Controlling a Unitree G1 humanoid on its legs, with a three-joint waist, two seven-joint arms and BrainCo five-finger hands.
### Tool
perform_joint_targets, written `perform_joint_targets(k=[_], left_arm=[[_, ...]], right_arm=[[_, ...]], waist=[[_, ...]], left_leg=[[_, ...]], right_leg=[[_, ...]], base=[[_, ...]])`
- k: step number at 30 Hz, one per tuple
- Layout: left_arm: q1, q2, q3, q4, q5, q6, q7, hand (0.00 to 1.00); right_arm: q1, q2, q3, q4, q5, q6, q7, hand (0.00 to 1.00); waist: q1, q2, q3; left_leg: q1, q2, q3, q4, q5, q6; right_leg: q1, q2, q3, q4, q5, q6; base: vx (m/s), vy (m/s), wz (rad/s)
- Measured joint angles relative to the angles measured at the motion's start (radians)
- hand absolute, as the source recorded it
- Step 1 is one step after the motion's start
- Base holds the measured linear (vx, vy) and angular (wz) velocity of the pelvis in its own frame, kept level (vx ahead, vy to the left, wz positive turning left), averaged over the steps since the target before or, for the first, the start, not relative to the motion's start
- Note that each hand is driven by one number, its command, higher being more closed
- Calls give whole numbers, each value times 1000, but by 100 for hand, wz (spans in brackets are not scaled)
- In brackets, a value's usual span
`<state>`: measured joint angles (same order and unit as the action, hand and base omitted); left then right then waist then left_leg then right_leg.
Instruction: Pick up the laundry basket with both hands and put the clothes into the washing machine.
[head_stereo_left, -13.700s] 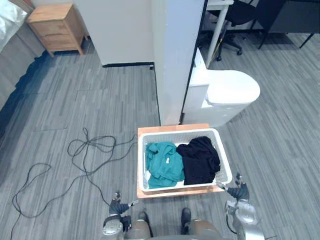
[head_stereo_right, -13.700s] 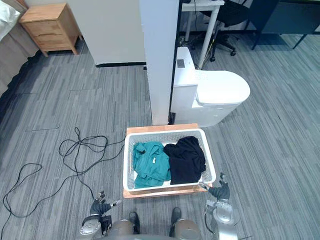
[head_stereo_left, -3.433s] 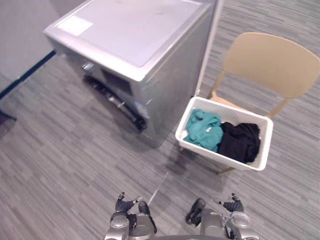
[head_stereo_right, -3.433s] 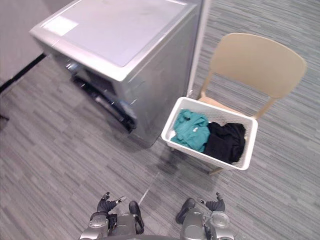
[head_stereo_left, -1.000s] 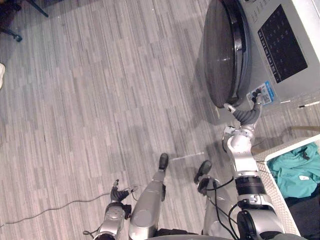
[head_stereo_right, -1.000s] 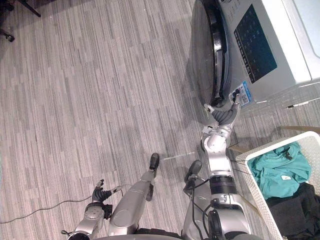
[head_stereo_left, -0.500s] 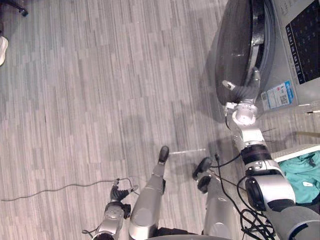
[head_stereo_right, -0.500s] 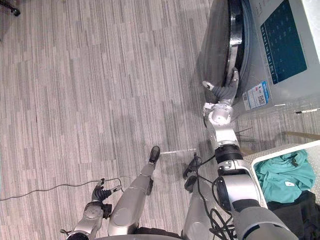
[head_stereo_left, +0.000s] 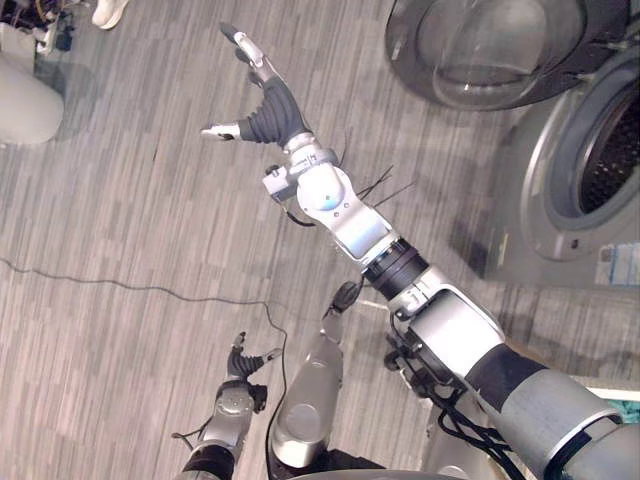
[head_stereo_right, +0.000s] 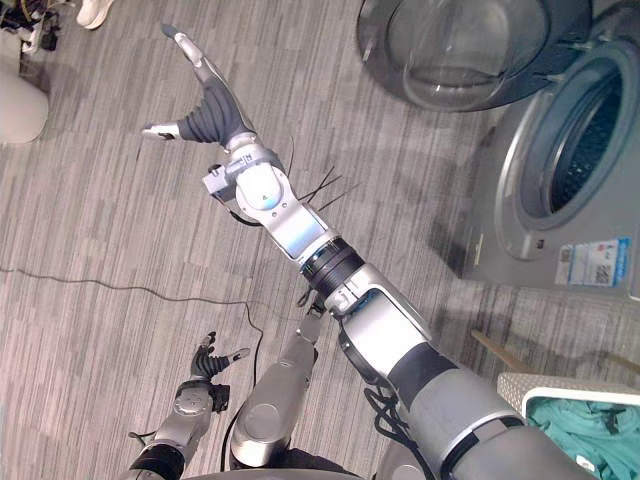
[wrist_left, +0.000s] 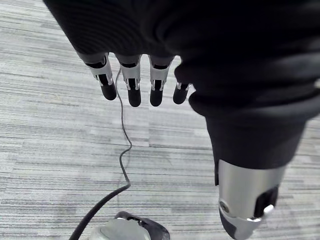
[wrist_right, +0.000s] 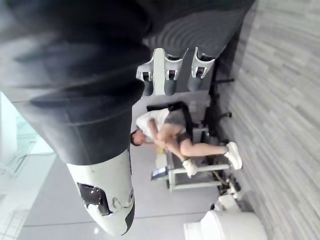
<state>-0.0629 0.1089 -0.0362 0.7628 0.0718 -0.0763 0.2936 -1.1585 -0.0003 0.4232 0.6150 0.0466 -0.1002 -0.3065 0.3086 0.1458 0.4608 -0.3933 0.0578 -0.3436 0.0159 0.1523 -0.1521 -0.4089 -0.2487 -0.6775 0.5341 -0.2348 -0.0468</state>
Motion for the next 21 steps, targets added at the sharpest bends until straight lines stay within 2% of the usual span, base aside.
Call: perform_joint_targets(k=[2, 5, 6, 7, 8, 10, 11, 12, 13, 15, 17, 20, 21], left_arm=[[-4, -1, 3, -20, -2, 0, 0, 0], [-59, -2, 2, -55, -13, 5, 0, 0], [-88, 1, -2, -75, -21, 5, 1, 0], [-159, 15, -14, -101, -21, 5, 8, 0], [-193, 25, -19, -111, -21, 5, 14, 0], [-351, 90, -52, -131, -21, 5, 24, 0], [-386, 108, -56, -131, -22, 5, 29, 0], [-480, 145, -68, -125, -22, 5, 41, 0], [-524, 165, -75, -119, -24, 5, 45, 0], [-691, 252, -94, -35, -24, -1, 60, 0], [-843, 373, -129, 63, -31, 1, 71, 0], [-940, 462, -155, 118, -33, 3, 80, 0], [-962, 496, -154, 134, -34, 4, 80, 0]], right_arm=[[95, -68, -4, -79, 1, -1, 0, 0], [324, -164, 4, -235, 2, -2, 21, 0], [395, -190, 10, -269, 2, -2, 31, 0], [509, -224, 10, -314, 2, -3, 67, 0], [552, -232, 12, -330, 2, -3, 83, 0], [684, -256, 24, -377, 7, -4, 137, 0], [704, -260, 27, -379, 14, -4, 150, 0], [746, -272, 23, -397, 22, -5, 176, 0], [766, -279, 17, -406, 22, -8, 182, 0], [809, -303, -5, -415, 22, -12, 205, 0], [849, -306, -51, -421, 29, -26, 225, 0], [890, -294, -102, -428, 66, -50, 231, 0], [907, -277, -122, -428, 75, -51, 232, 0]], waist=[[-19, -10, 4], [-67, -33, 16], [-81, -45, 20], [-113, -68, 27], [-121, -80, 28], [-164, -127, 32], [-173, -138, 32], [-197, -157, 33], [-207, -165, 32], [-246, -186, 30], [-298, -213, 31], [-329, -233, 34], [-348, -240, 35]], left_leg=[[0, 1, 15, 0, 0, 0], [0, 13, 65, 1, -1, 2], [1, 16, 85, 1, -2, 4], [1, 28, 120, 1, -5, 7], [1, 32, 135, 1, -6, 8], [1, 47, 204, 3, -11, 15], [1, 48, 220, 5, -14, 20], [-6, 52, 254, 19, -22, 25], [-13, 54, 271, 30, -28, 27], [-35, 62, 320, 51, -38, 37], [-69, 66, 361, 72, -47, 46], [-113, 73, 400, 102, -62, 52], [-137, 79, 414, 127, -76, 56]], right_leg=[[-7, 5, 17, -11, 14, 0], [-26, 30, 65, -50, 51, 1], [-34, 37, 84, -60, 62, -3], [-46, 56, 114, -86, 85, -4], [-52, 64, 128, -97, 96, -6], [-75, 96, 185, -138, 131, -3], [-81, 101, 196, -146, 140, -3], [-93, 113, 227, -165, 160, -4], [-103, 120, 243, -175, 172, -4], [-123, 139, 282, -210, 213, -4], [-160, 151, 319, -237, 246, 0], [-193, 168, 355, -281, 292, 0], [-205, 177, 371, -304, 313, 9]], base=[[44, 8, -26], [3, 15, -53], [-40, 21, -68], [-51, 17, -73], [-74, 28, -83], [-76, 18, -85], [-76, 8, -90], [-60, 11, -68], [-79, 22, -83], [-76, 27, -72], [-49, 22, -56], [-16, 17, -47], [2, 24, -52]])
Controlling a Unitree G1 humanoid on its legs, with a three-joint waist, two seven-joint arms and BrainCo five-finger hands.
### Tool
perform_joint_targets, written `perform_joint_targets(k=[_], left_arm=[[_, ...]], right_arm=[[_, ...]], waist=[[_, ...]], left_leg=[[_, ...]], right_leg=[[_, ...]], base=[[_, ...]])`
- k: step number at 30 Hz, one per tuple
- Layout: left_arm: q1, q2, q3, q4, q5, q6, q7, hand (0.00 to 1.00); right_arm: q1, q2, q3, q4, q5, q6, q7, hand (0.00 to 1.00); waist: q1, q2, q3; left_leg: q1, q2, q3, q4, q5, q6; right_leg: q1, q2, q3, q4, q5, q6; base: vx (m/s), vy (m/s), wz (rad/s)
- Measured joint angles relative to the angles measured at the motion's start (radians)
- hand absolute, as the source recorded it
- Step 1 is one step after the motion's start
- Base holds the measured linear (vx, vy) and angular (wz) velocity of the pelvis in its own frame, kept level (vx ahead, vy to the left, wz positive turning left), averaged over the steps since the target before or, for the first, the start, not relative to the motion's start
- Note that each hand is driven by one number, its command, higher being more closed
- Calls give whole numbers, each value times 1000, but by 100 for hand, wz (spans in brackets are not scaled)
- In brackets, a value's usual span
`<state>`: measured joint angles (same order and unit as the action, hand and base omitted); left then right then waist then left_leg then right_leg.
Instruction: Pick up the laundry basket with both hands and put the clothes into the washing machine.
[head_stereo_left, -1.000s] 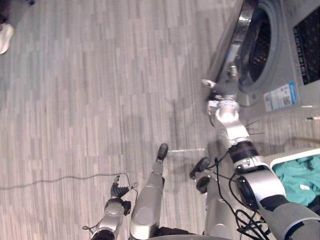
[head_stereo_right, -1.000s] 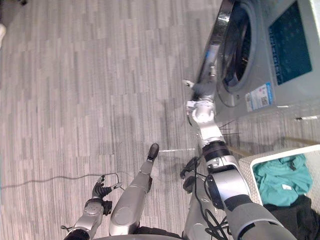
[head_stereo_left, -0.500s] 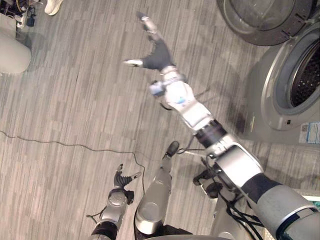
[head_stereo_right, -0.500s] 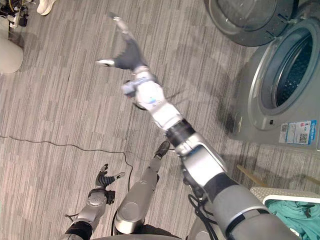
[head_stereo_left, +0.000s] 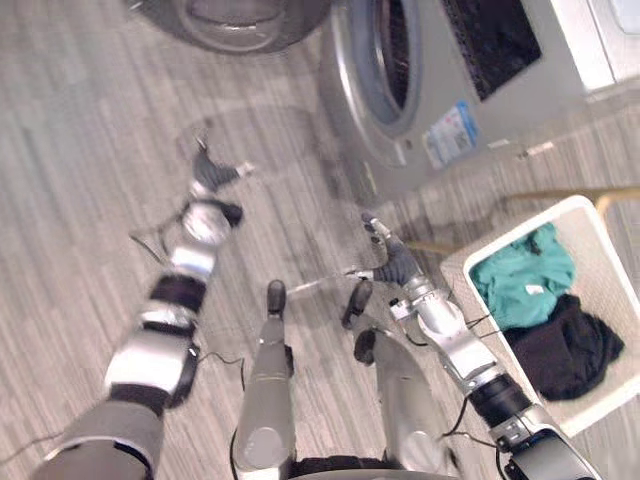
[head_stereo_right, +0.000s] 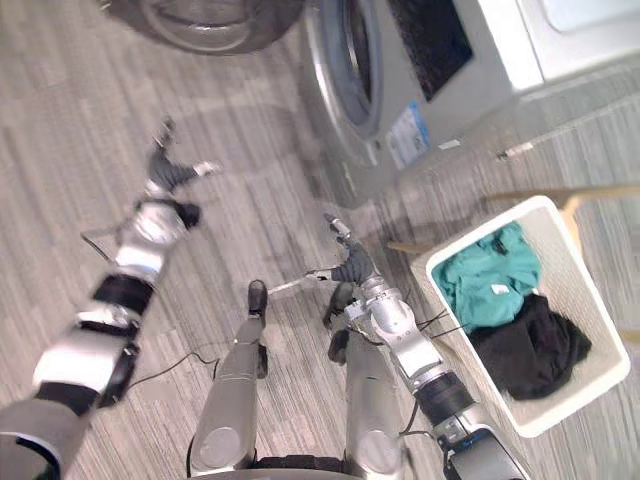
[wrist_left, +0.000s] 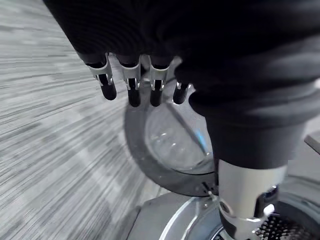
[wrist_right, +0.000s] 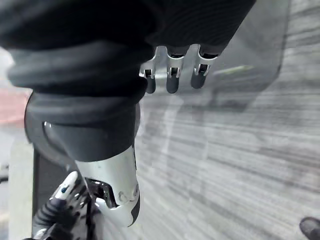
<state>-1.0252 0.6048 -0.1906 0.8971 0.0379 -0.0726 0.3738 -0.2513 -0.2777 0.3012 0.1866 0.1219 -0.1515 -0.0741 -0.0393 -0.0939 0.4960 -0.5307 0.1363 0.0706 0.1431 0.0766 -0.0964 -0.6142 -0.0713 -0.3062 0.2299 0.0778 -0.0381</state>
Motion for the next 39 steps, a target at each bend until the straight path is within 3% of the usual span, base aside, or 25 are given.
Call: perform_joint_targets(k=[3, 8, 11, 18, 23, 28, 30, 33, 34, 39], left_arm=[[-58, 18, 5, 6, -2, 15, 2, 0], [-102, 14, 77, -62, 15, 32, 23, 0], [-105, 4, 96, -84, 17, 55, 48, 0], [-93, -2, 270, -83, 38, 101, 74, 0], [-19, -19, 281, -123, 57, 106, 87, 0], [224, -138, 278, -257, 65, 97, 82, 0], [354, -196, 262, -341, 64, 79, 65, 0], [595, -339, 222, -417, 61, 45, 23, 0], [701, -389, 207, -407, 58, 43, 0, 0], [981, -479, 180, -331, 54, 41, -76, 0]], right_arm=[[85, 32, -31, -31, 4, -1, -12, 0], [296, 79, -84, -273, 3, -24, -24, 0], [358, 100, -137, -372, 3, -50, -45, 0], [418, 120, -170, -423, 9, -79, -57, 0], [426, 132, -167, -480, 11, -83, -58, 0], [431, 133, -169, -490, -24, -82, -79, 0], [432, 138, -190, -494, -37, -79, -87, 0], [436, 163, -255, -483, -67, -64, -109, 0], [432, 163, -266, -453, -87, -56, -120, 0], [404, 166, -350, -316, -151, -4, -131, 0]], waist=[[-6, -12, 2], [-8, -16, 2], [-9, -51, 14], [3, -53, 15], [19, -53, 15], [31, -49, 17], [36, -42, 15], [59, -10, -7], [59, 5, -45], [52, 62, -108]], left_leg=[[-85, 35, 34, 117, -66, 2], [-232, 113, 63, 319, -182, 12], [-269, 143, 87, 367, -214, 15], [-292, 163, 129, 382, -215, 15], [-244, 153, 160, 374, -215, 16], [-76, 107, 153, 317, -214, 16], [-16, 89, 154, 286, -212, 16], [85, 52, 172, 224, -203, 20], [113, 36, 182, 197, -201, 23], [267, 16, 270, 146, -215, 37]], right_leg=[[-23, 30, 33, -61, 49, 2], [-75, 84, 59, -101, 81, 18], [-101, 92, 53, -113, 90, 30], [-122, 88, 32, -94, 87, 23], [-109, 59, 27, -25, 43, 8], [7, 5, -11, 66, -46, -1], [49, -15, -18, 90, -75, 5], [101, -46, -4, 124, -113, 24], [104, -57, 12, 135, -126, 35], [186, -41, 102, 116, -132, 54]], base=[[14, 26, -50], [26, 32, -45], [60, 20, -43], [75, 5, 2], [59, 31, 12], [55, 12, 35], [58, -10, 30], [106, -5, 14], [115, -8, -5], [154, 16, -50]])
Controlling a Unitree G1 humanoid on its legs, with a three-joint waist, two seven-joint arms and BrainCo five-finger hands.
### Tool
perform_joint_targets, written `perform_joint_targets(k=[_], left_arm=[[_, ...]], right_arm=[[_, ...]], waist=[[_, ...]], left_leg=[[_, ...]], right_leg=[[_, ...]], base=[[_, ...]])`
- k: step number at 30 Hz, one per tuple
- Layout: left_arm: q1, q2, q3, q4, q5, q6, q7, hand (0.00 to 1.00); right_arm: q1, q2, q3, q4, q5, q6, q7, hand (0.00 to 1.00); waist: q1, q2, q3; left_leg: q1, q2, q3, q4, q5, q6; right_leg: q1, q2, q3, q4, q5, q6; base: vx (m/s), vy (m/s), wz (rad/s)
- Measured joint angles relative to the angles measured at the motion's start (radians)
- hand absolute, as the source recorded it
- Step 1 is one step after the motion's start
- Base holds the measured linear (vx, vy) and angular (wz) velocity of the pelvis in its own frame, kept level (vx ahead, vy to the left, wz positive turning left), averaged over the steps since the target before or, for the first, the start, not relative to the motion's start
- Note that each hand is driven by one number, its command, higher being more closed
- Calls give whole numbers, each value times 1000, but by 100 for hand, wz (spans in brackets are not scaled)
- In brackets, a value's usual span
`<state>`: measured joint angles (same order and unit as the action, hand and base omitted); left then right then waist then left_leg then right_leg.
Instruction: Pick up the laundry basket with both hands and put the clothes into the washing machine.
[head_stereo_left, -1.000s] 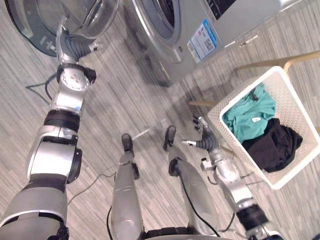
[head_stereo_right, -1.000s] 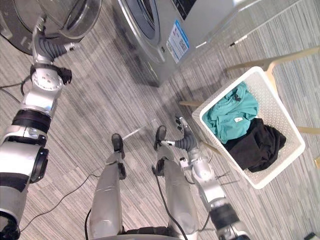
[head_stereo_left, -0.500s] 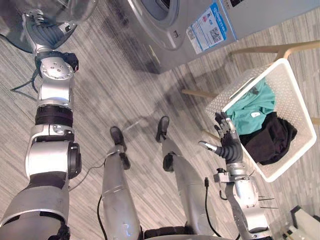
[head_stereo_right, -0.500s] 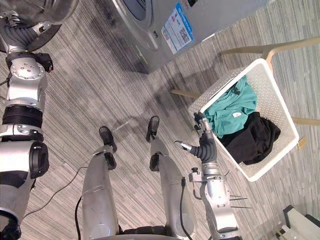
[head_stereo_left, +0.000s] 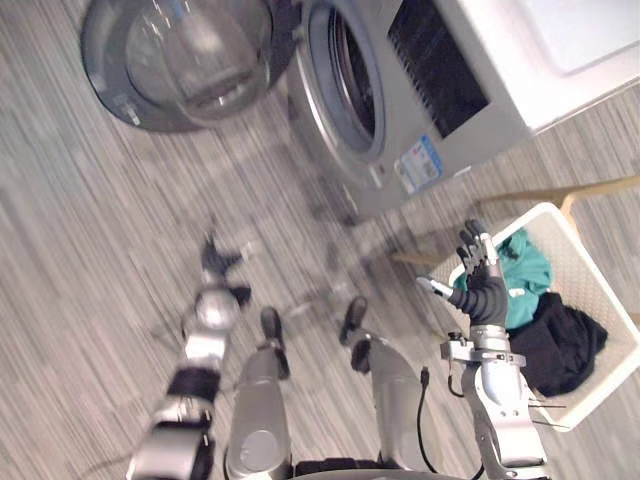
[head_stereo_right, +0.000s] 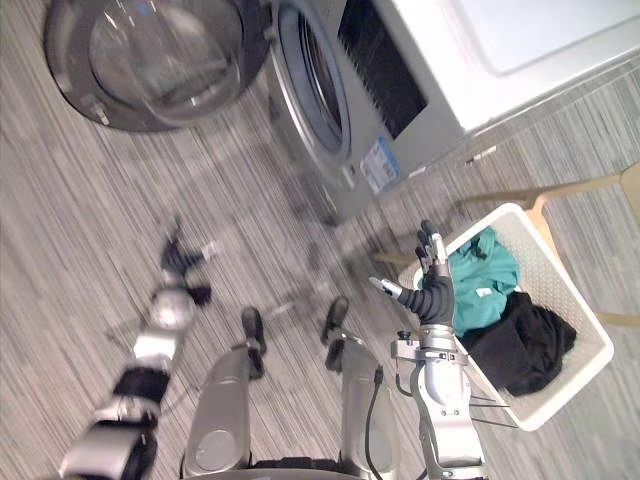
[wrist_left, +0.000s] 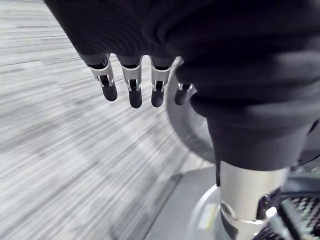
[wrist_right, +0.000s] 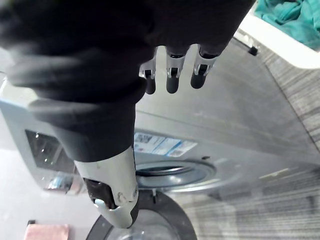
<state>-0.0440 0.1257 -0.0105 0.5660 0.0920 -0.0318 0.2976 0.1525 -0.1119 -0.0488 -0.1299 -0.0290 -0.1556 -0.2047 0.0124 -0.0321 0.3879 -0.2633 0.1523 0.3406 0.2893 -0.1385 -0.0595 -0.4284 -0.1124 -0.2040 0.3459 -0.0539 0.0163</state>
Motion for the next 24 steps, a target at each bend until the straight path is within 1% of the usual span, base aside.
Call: perform_joint_targets(k=[1, 2, 3, 4, 5, 6, 7, 8, 9, 10, 12, 13, 14, 15, 16, 17, 18, 19, 20, 21, 22, 23, 24], left_arm=[[41, -4, 1, 23, 0, -2, -20, 0], [58, -6, 1, 36, 0, -2, -30, 0], [97, -12, 2, 62, 0, -3, -44, 0], [129, -18, 3, 88, 0, -4, -60, 0], [141, -21, 3, 99, 0, -4, -64, 0], [150, -24, 2, 118, 1, -5, -73, 0], [154, -24, 3, 152, 4, -5, -81, 0], [153, -25, 4, 174, 7, -2, -81, 0], [151, -25, 4, 186, 8, -1, -81, 0], [150, -30, 7, 216, 10, 0, -81, 0], [142, -32, 18, 257, 29, 3, -83, 0], [139, -34, 19, 274, 53, 5, -88, 0], [137, -34, 25, 287, 60, 2, -99, 0], [135, -39, 22, 293, 62, 0, -101, 0], [135, -47, 22, 301, 69, -1, -103, 0], [135, -49, 21, 305, 77, -4, -103, 0], [133, -44, 16, 305, 78, -7, -103, 0], [132, -40, 6, 305, 78, -21, -104, 0], [131, -39, 3, 304, 78, -24, -104, 0], [129, -38, 3, 303, 76, -31, -105, 0], [126, -35, 3, 302, 76, -39, -106, 0], [122, -35, 2, 303, 77, -39, -107, 0], [121, -39, 1, 306, 78, -37, -112, 0]], right_arm=[[0, 4, -19, 19, -24, 12, -10, 0], [-1, 8, -30, 31, -31, 13, -11, 0], [0, 7, -46, 56, -48, 18, -14, 0], [-6, 5, -67, 86, -78, 28, -18, 0], [-15, 5, -77, 102, -89, 31, -23, 0], [-19, 2, -89, 120, -105, 35, -36, 0], [-19, -1, -104, 143, -133, 45, -48, 0], [-22, -4, -109, 157, -152, 49, -56, 0], [-31, -7, -110, 164, -165, 52, -62, 0], [-38, -18, -110, 191, -192, 54, -76, 0], [-44, -21, -110, 200, -223, 65, -82, 0], [-32, -25, -108, 200, -242, 67, -83, 0], [-13, -36, -108, 198, -262, 68, -83, 0], [-6, -47, -108, 194, -270, 70, -83, 0], [1, -64, -107, 191, -290, 74, -84, 0], [4, -92, -89, 192, -312, 85, -84, 0], [-1, -103, -76, 193, -323, 87, -85, 0], [-9, -128, -57, 195, -341, 87, -84, 0], [-10, -139, -49, 196, -346, 87, -83, 0], [-10, -155, -34, 208, -352, 87, -75, 0], [-13, -167, -27, 231, -357, 87, -72, 0], [-16, -176, -18, 246, -359, 87, -69, 0], [-23, -201, 1, 276, -370, 89, -57, 0]], waist=[[-1, 10, -13], [-1, 12, -18], [-5, 23, -38], [-20, 31, -62], [-29, 32, -67], [-36, 37, -73], [-39, 37, -89], [-40, 37, -100], [-40, 37, -100], [-43, 37, -102], [-54, 38, -103], [-61, 38, -104], [-53, 47, -111], [-52, 63, -119], [-54, 85, -128], [-48, 98, -134], [-48, 95, -133], [-47, 91, -134], [-45, 89, -133], [-41, 80, -129], [-34, 79, -130], [-31, 79, -131], [-24, 91, -138]], left_leg=[[39, 8, 32, -1, -14, 1], [64, 11, 54, -3, -20, 0], [110, 25, 104, -8, -41, 0], [158, 40, 155, -33, -61, -3], [180, 36, 177, -46, -61, -3], [211, 41, 209, -58, -64, -6], [249, 51, 269, -63, -76, -18], [265, 59, 307, -62, -83, -25], [282, 63, 332, -62, -86, -30], [326, 74, 398, -59, -95, -45], [354, 95, 435, -21, -103, -57], [351, 133, 445, 80, -110, -67], [328, 201, 442, 227, -110, -65], [309, 245, 431, 310, -107, -59], [281, 306, 398, 426, -86, -14], [214, 345, 274, 590, -17, 93], [192, 330, 216, 619, -41, 89], [149, 280, 112, 621, -103, 61], [131, 260, 78, 600, -123, 53], [104, 227, 27, 521, -144, 44], [77, 199, -13, 411, -145, 44], [66, 181, -35, 334, -140, 37], [66, 147, -79, 140, -56, 0]], right_leg=[[24, 14, 31, -17, 8, 1], [37, 26, 46, -26, 15, 3], [62, 37, 45, -50, 30, 6], [80, 13, -55, -69, -14, -41], [102, -16, -151, -60, -29, -62], [136, -63, -287, -48, -42, -78], [171, -121, -473, -28, -43, -79], [188, -146, -565, -10, -45, -81], [202, -162, -620, 6, -51, -86], [231, -188, -713, 46, -61, -75], [231, -173, -677, 66, -73, -67], [231, -151, -641, 67, -87, -64], [236, -122, -608, 54, -98, -67], [242, -99, -590, 40, -100, -68], [256, -60, -567, 20, -102, -71], [287, -22, -505, -13, -109, -84], [295, -21, -479, -17, -109, -84], [307, -25, -427, -27, -107, -80], [315, -27, -407, -35, -103, -74], [334, -31, -373, -52, -92, -56], [350, -36, -346, -68, -78, -33], [356, -39, -336, -71, -71, -23], [360, -35, -310, -67, -64, -3]], base=[[111, 39, -86], [71, 19, -109], [80, 17, -117], [49, 26, -115], [53, 38, -97], [44, 38, -110], [76, -7, -128], [87, -40, -123], [115, -92, -132], [119, -126, -130], [129, -168, -103], [186, -221, -95], [202, -218, -100], [210, -190, -97], [178, -123, -110], [167, -81, -115], [155, 4, -132], [132, 44, -93], [181, 70, -99], [219, 119, -79], [218, 142, -72], [205, 208, -65], [179, 218, -73]])
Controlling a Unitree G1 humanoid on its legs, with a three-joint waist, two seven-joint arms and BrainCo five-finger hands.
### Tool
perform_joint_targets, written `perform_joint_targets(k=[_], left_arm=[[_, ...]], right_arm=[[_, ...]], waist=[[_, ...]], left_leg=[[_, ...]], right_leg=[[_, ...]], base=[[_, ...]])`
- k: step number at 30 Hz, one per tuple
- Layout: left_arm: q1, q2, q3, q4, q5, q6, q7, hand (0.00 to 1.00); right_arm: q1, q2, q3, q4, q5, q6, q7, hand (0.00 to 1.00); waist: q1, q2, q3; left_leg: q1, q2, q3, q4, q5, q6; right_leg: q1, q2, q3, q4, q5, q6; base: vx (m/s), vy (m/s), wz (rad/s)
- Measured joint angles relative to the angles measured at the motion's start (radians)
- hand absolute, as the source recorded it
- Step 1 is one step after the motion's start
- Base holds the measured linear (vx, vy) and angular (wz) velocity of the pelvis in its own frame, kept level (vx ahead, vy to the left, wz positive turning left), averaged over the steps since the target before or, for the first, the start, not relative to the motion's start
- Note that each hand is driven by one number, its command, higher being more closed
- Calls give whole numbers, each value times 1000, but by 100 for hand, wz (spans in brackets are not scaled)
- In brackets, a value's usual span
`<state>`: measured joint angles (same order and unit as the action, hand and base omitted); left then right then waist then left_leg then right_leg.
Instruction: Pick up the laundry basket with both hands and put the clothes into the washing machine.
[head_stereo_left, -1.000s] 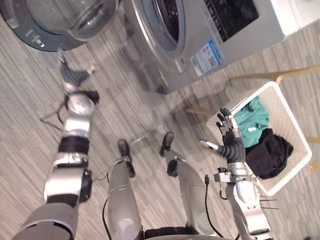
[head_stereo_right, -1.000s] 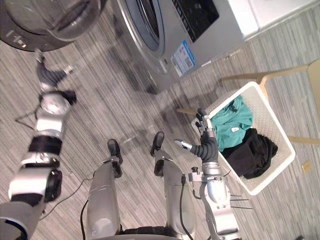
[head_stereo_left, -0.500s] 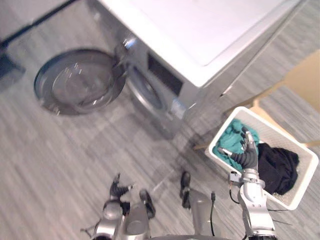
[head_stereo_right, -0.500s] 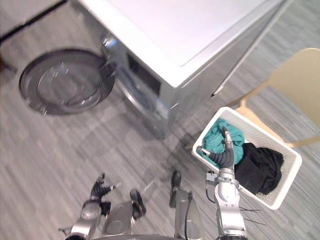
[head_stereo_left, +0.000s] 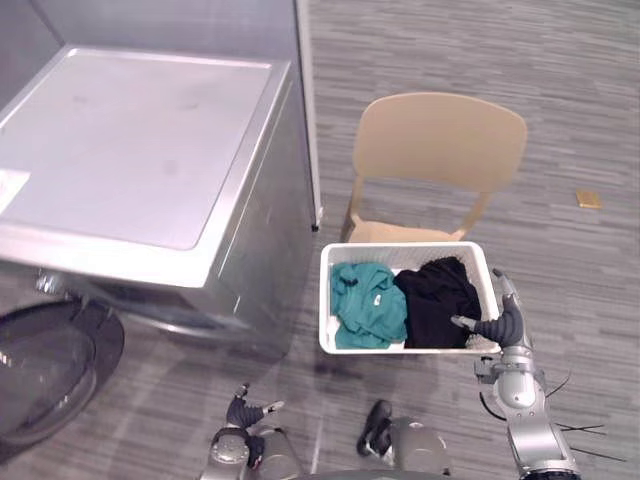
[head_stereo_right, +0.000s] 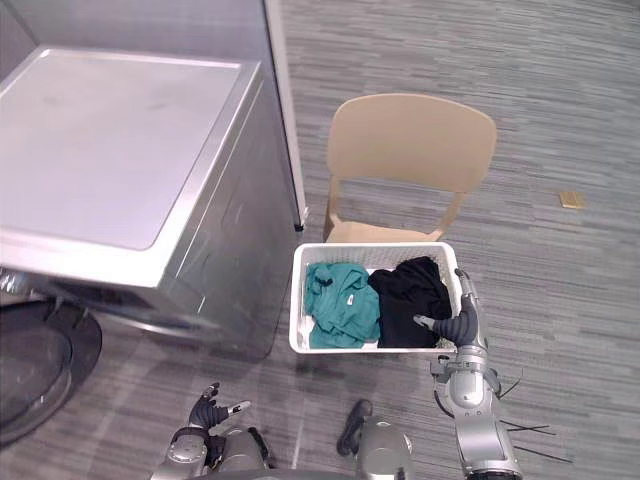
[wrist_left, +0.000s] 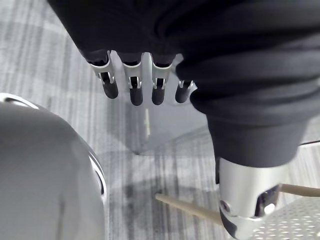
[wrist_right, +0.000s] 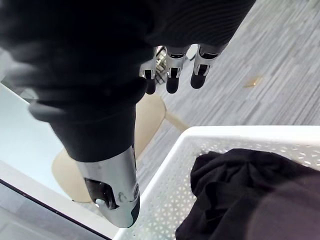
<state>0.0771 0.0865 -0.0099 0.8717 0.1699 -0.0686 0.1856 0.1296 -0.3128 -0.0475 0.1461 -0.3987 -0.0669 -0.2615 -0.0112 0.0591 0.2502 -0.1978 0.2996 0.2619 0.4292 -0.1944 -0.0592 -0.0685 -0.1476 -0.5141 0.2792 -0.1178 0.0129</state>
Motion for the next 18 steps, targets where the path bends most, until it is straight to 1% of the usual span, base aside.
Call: perform_joint_targets(k=[1, 3, 4, 5, 7, 9, 11, 12, 13, 14, 17, 18], left_arm=[[2, -1, -1, 0, 0, -2, -7, 0], [1, 26, -31, 1, 1, -3, -11, 0], [0, 40, -37, 1, 3, -3, -11, 0], [0, 42, -37, 1, 6, -3, -12, 0], [1, 58, -49, 12, 45, -2, -12, 0], [11, 76, -66, 42, 65, 4, -12, 0], [33, 81, -66, 52, 68, 10, -11, 0], [35, 83, -65, 52, 68, 13, -11, 0], [29, 83, -61, 51, 65, 12, -9, 0], [19, 83, -62, 48, 64, 9, -7, 0], [-40, 83, -59, 40, 43, -10, 12, 0], [-52, 83, -57, 40, 36, -12, 14, 0]], right_arm=[[-18, -19, 31, 32, -15, 1, 10, 0], [-22, -22, 56, 37, -17, -3, 23, 0], [-31, -40, 77, 46, -27, -8, 30, 0], [-45, -56, 93, 64, -32, -12, 36, 0], [-126, -110, 165, 163, -67, -16, 64, 0], [-191, -111, 214, 234, -97, -17, 74, 0], [-236, -111, 264, 288, -127, -19, 89, 0], [-263, -112, 288, 318, -141, -19, 91, 0], [-304, -114, 318, 358, -158, -17, 90, 0], [-342, -120, 342, 386, -168, -14, 90, 0], [-509, -148, 413, 478, -197, 0, 90, 0], [-534, -151, 421, 490, -200, 2, 89, 0]], waist=[[20, 5, -11], [19, -23, -22], [21, -39, -30], [24, -42, -31], [29, -42, -31], [31, -41, -30], [35, -41, -27], [39, -40, -14], [52, -36, 13], [56, -31, 33], [61, -14, 117], [65, -12, 135]], left_leg=[[6, -24, -30, -56, 75, -52], [32, -61, -14, -94, 79, -45], [31, -96, -15, -120, 88, -32], [33, -108, -14, -129, 92, -26], [67, -150, -10, -186, 107, -7], [91, -164, -9, -212, 110, -7], [95, -166, -4, -221, 110, -7], [93, -166, -2, -221, 111, -7], [86, -165, -1, -220, 114, -12], [69, -162, -1, -217, 118, -12], [-42, -155, -14, -172, 124, -3], [-54, -154, -15, -165, 124, -3]], right_leg=[[-2, 5, 47, -6, 9, 26], [7, -16, 66, -50, 25, 51], [12, -42, 65, -70, 37, 67], [12, -53, 66, -70, 38, 69], [20, -86, 80, -71, 42, 76], [32, -96, 80, -74, 44, 78], [30, -97, 82, -74, 46, 80], [29, -97, 82, -74, 49, 83], [22, -97, 83, -74, 55, 88], [5, -94, 86, -74, 65, 79], [-80, -91, 85, -72, 92, 72], [-87, -91, 84, -72, 96, 71]], base=[[177, 214, -66], [172, 186, -8], [148, 182, 29], [118, 170, 31], [95, 128, 15], [74, 57, 3], [29, 14, 0], [0, 0, 0], [-51, 5, -4], [-77, 7, -4], [-138, 31, 5], [-138, 39, 6]])
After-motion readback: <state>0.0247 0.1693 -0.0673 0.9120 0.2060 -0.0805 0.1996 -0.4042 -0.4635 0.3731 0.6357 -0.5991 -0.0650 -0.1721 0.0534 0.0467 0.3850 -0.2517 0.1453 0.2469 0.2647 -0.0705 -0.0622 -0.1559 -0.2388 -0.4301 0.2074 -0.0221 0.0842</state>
